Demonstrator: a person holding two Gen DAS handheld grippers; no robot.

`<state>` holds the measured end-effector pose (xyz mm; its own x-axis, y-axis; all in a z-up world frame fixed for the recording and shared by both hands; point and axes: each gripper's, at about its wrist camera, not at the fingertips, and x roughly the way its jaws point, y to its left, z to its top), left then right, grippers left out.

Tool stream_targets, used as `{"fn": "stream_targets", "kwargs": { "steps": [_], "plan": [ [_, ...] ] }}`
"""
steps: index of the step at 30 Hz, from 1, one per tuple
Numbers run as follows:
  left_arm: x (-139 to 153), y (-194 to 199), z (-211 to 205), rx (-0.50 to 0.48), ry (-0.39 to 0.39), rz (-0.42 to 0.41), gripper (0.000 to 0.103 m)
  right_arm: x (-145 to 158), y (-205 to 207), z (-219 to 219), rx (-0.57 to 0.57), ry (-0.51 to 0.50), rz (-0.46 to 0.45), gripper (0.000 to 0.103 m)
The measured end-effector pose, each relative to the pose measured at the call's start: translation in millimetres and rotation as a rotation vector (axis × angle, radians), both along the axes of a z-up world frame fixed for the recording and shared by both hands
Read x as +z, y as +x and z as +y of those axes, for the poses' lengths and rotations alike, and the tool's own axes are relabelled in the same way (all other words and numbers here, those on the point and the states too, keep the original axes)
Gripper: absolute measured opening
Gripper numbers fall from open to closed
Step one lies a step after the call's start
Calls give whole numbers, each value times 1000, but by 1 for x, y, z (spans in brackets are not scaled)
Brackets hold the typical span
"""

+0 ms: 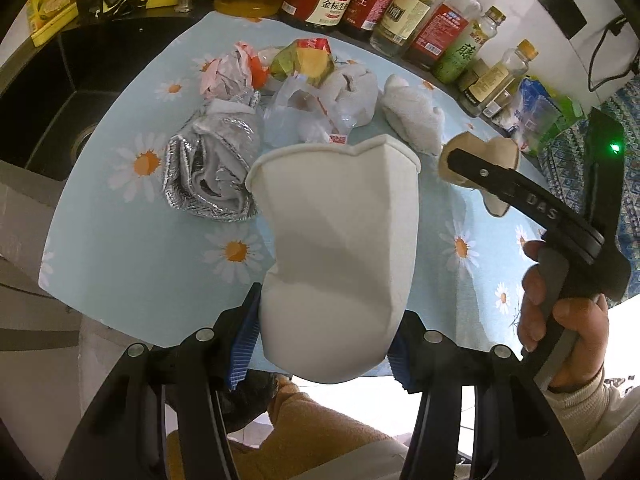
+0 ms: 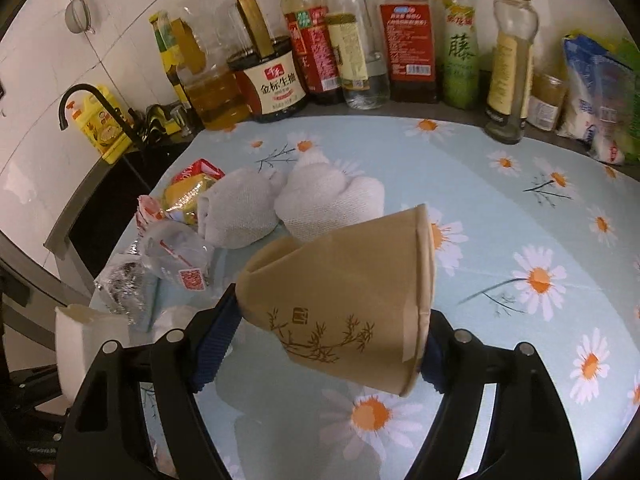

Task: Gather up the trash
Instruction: 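Lift both cups and carry them down toward the black trash bin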

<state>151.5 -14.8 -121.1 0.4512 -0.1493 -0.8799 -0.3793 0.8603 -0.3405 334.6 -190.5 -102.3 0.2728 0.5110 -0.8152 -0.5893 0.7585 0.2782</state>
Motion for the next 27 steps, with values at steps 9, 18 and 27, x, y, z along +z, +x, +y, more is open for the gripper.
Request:
{"fn": "stream_targets", "kwargs": {
  "steps": [9,18,27],
  "plan": [
    [5,-6,13,-58,-21,-53,53,23,-29,-10,-54,-40,-61,77],
    [11,-22,35,-194,-76,-120,53,46,-85,1,-166,-97,-94,77],
    [22,-65,65,-353,-74,-181,53,49,-171,22,-308,-68,6,77]
  ]
}}
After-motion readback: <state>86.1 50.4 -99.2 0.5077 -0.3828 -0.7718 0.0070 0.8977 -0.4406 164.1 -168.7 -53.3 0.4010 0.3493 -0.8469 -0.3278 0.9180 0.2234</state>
